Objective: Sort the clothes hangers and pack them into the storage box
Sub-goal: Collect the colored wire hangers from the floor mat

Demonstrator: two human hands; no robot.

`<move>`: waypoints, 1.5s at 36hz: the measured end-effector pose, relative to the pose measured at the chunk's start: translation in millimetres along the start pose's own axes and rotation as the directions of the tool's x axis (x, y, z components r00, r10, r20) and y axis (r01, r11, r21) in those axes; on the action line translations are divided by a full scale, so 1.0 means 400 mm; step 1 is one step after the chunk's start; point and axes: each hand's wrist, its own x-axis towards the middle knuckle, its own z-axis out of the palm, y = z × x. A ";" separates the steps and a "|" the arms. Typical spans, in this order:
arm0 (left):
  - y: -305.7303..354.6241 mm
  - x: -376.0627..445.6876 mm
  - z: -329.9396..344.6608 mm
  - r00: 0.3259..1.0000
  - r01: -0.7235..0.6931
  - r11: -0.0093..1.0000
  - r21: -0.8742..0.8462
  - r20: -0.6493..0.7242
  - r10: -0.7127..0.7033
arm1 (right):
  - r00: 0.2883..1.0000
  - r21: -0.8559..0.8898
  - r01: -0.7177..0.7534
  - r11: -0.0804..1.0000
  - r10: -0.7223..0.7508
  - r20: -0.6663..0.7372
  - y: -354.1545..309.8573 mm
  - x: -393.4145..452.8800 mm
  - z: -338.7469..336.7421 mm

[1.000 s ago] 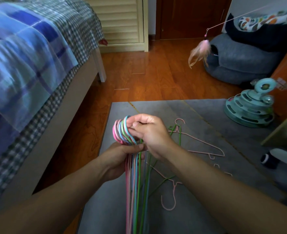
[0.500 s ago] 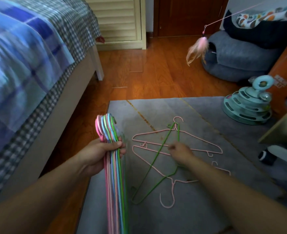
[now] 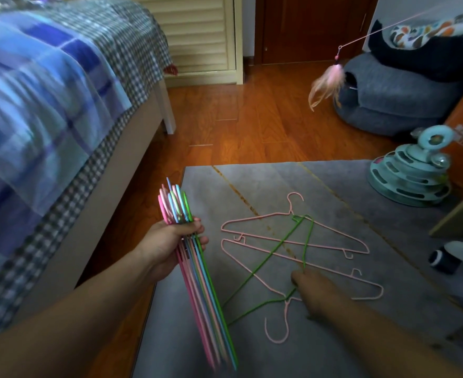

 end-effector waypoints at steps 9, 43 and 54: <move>0.032 0.019 -0.043 0.999 -0.032 0.999 -0.030 -0.024 0.031 | 0.963 -0.404 0.139 0.904 -0.218 -0.157 -0.011 -0.007 -0.037; -0.041 0.021 0.084 0.988 -0.047 0.998 0.028 0.148 0.042 | 0.977 0.968 0.198 0.152 -0.108 -0.182 -0.371 -0.020 -0.323; -0.034 0.016 0.017 0.999 0.026 0.999 0.029 0.047 -0.027 | 0.985 0.092 -0.166 0.982 0.170 -0.028 0.118 0.001 0.003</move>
